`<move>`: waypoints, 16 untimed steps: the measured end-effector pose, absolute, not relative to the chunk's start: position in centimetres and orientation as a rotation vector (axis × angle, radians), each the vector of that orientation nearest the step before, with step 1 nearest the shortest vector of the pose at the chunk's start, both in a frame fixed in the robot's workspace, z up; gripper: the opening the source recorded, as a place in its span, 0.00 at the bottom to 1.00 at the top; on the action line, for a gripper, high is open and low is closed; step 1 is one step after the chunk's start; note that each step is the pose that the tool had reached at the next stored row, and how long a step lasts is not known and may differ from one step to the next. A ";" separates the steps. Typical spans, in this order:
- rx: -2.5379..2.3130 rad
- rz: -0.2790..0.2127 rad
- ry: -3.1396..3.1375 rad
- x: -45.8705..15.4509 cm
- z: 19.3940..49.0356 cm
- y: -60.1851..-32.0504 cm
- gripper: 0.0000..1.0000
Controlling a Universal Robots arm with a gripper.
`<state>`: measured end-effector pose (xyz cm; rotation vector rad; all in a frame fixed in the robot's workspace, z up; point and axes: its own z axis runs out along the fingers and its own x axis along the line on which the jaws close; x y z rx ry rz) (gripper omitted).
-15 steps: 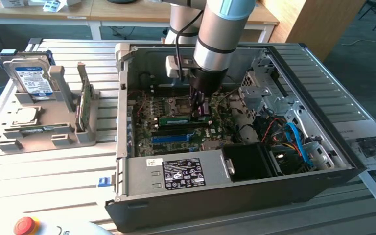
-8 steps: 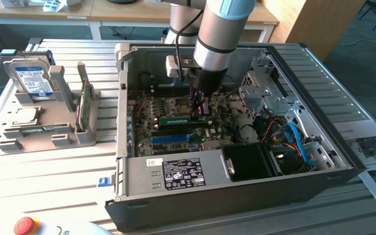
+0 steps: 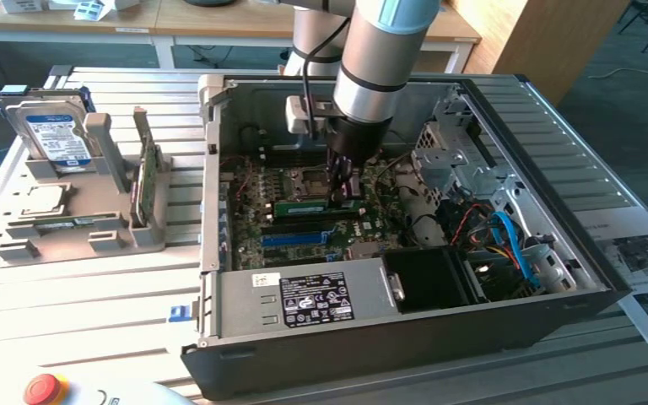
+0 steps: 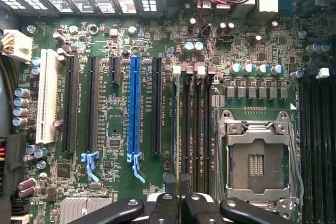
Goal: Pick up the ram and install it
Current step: 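Insert the ram into the slot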
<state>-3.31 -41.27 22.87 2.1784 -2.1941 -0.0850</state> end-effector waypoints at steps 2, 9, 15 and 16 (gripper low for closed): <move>2.179 -0.085 -2.193 -3.3 22.9 -41.3 0.12; 2.179 -0.085 -2.193 -3.4 22.9 -41.3 0.12; 2.179 -0.085 -2.193 -3.4 22.8 -41.3 0.12; 2.179 -0.085 -2.193 -3.4 22.9 -41.3 0.12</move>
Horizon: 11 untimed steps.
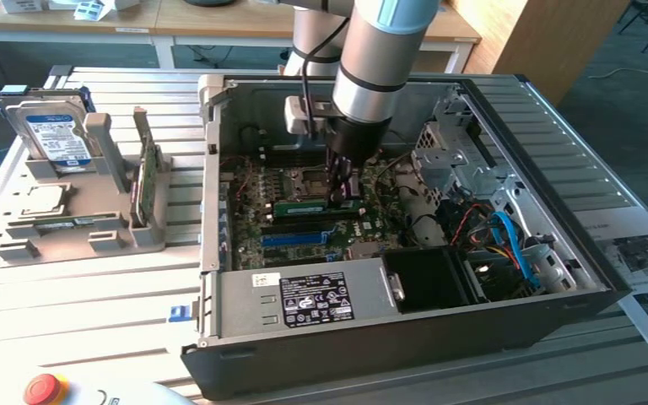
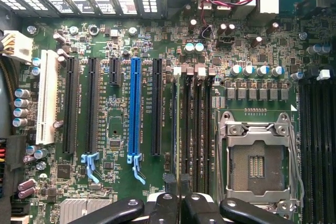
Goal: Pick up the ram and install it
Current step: 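Insert the ram into the slot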
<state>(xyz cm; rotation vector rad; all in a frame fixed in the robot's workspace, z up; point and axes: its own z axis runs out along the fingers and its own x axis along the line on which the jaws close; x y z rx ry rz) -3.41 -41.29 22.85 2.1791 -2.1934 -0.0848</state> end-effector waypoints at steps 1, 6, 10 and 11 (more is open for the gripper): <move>2.179 -0.085 -2.193 -3.4 22.9 -41.3 0.12; 2.179 -0.085 -2.193 -3.3 22.9 -41.3 0.12; 2.179 -0.085 -2.193 -3.2 22.8 -41.3 0.12; 2.179 -0.085 -2.193 -3.2 22.9 -41.3 0.12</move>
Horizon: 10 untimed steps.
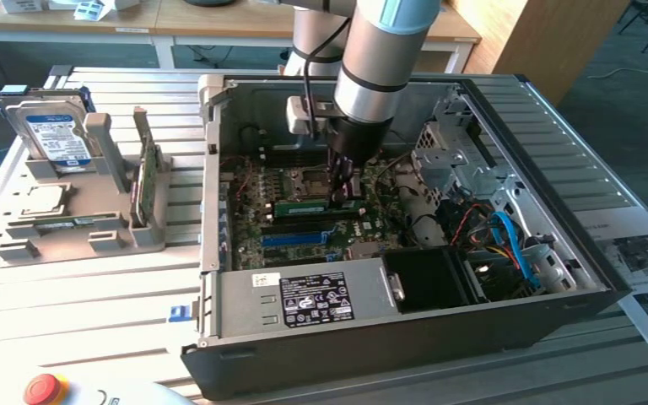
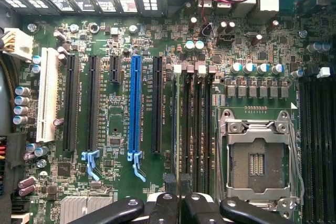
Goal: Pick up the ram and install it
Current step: 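Insert the ram into the slot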
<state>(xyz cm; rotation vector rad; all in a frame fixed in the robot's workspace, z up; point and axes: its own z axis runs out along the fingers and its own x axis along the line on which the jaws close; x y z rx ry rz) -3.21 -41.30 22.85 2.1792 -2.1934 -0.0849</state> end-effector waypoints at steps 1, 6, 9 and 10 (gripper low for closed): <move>2.179 -0.085 -2.193 -3.2 22.9 -41.3 0.12; 2.179 -0.085 -2.193 -3.3 22.9 -41.3 0.12; 2.179 -0.085 -2.193 -3.4 22.8 -41.3 0.12; 2.179 -0.085 -2.193 -3.4 22.9 -41.3 0.12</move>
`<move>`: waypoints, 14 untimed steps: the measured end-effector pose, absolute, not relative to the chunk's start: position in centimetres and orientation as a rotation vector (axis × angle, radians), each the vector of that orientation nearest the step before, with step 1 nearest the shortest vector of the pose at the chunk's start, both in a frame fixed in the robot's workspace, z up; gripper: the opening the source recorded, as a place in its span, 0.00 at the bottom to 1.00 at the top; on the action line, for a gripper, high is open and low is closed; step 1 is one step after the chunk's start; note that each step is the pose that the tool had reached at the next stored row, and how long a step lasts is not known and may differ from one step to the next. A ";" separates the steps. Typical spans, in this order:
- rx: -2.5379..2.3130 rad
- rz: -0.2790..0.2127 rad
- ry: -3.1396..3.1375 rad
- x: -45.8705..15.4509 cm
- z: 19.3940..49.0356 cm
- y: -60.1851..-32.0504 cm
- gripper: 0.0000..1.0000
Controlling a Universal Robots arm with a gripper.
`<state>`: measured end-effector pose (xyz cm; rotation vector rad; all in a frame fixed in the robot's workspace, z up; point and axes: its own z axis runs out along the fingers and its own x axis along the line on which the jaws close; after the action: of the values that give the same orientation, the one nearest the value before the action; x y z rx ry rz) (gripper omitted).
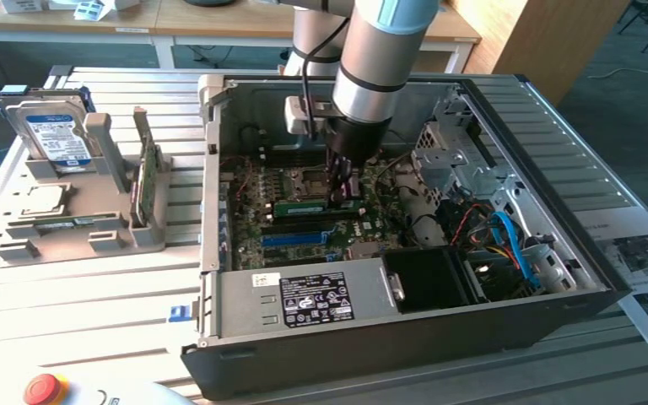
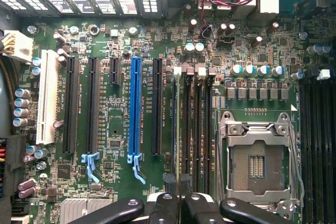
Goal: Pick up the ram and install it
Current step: 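Insert the ram into the slot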
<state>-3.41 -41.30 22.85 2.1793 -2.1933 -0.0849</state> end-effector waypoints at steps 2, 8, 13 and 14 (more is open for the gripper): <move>2.179 -0.085 -2.193 -3.3 22.8 -41.3 0.12; 2.179 -0.085 -2.193 -3.3 22.6 -41.3 0.12; 2.179 -0.085 -2.193 -3.3 22.5 -41.3 0.12; 2.179 -0.085 -2.193 -3.3 22.5 -41.3 0.12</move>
<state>-3.33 -41.30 22.48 2.1793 -2.1933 -0.0848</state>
